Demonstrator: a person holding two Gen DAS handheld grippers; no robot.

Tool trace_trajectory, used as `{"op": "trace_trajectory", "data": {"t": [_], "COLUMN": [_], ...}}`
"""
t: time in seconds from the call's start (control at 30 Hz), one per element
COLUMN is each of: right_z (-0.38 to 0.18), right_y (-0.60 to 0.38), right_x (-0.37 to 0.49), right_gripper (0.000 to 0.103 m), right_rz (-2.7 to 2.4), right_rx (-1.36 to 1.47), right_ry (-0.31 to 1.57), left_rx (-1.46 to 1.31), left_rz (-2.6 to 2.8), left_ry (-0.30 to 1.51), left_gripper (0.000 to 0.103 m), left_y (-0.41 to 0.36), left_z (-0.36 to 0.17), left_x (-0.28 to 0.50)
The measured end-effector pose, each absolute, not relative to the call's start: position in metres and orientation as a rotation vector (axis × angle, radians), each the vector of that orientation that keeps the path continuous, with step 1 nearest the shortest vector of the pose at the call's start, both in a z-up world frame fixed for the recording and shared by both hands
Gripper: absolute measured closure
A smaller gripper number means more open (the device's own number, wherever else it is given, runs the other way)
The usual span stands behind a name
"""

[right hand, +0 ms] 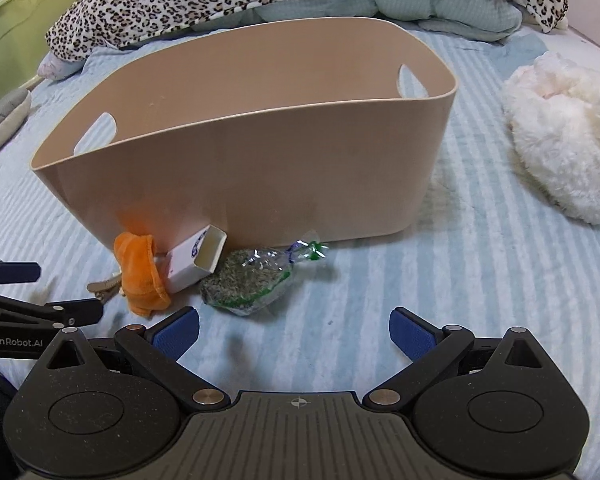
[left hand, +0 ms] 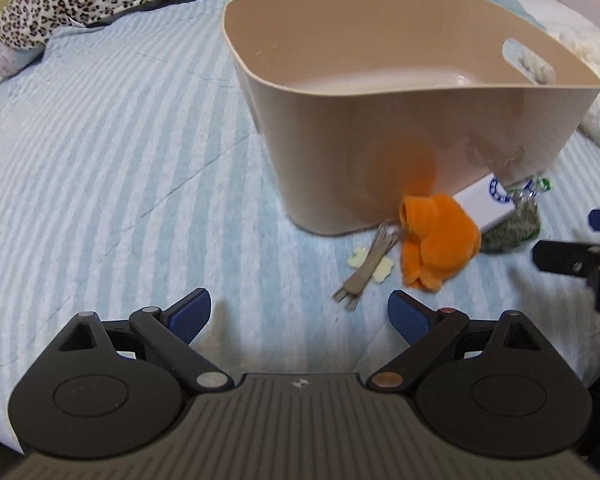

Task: Organize objects
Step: 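Grasp the hair clip with left tool while right tool grasps the green herb bag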

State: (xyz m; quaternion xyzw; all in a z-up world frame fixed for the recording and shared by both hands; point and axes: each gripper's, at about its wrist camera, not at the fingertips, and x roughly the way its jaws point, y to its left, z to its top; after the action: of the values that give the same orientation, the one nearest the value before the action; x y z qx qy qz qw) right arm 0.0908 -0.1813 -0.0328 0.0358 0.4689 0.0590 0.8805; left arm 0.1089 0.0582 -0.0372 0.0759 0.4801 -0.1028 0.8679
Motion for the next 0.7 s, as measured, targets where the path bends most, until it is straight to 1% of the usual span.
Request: {"op": "trace_trajectory", "data": {"t": [0.27,0.43,0.53,0.63,0.67,0.7], "right_z": [-0.044,-0.050,-0.052,-0.053,-0.053,-0.053], "right_y": [-0.179,-0.174,-0.171,-0.167,-0.166,-0.167], "right_x": [0.101,0.109,0.112,0.112,0.112,0.112], "right_gripper": [0.001,0.006,0.013,0.023,0.032,0.040], "right_rz": [0.118,0.131,0.138,0.155,0.158,0.160], "right_rx": [0.118,0.098,0.086,0.041,0.033,0.031], "right_ry": [0.990,0.985,0.975,0.962,0.954,0.951], "left_rx": [0.153,0.194,0.174,0.201,0.212,0.218], "left_rz": [-0.241,-0.238,-0.240,-0.260,-0.271,-0.285], "left_ry": [1.058,1.030,1.015,0.969,0.960,0.953], "left_gripper": [0.009,0.009,0.011,0.022,0.028,0.031], "left_y": [0.054,0.049,0.051,0.048,0.047,0.046], "left_z": [-0.056,-0.062,-0.062,-0.061,-0.060,-0.059], "left_x": [0.124,0.124,0.126,0.121,0.119,0.117]}}
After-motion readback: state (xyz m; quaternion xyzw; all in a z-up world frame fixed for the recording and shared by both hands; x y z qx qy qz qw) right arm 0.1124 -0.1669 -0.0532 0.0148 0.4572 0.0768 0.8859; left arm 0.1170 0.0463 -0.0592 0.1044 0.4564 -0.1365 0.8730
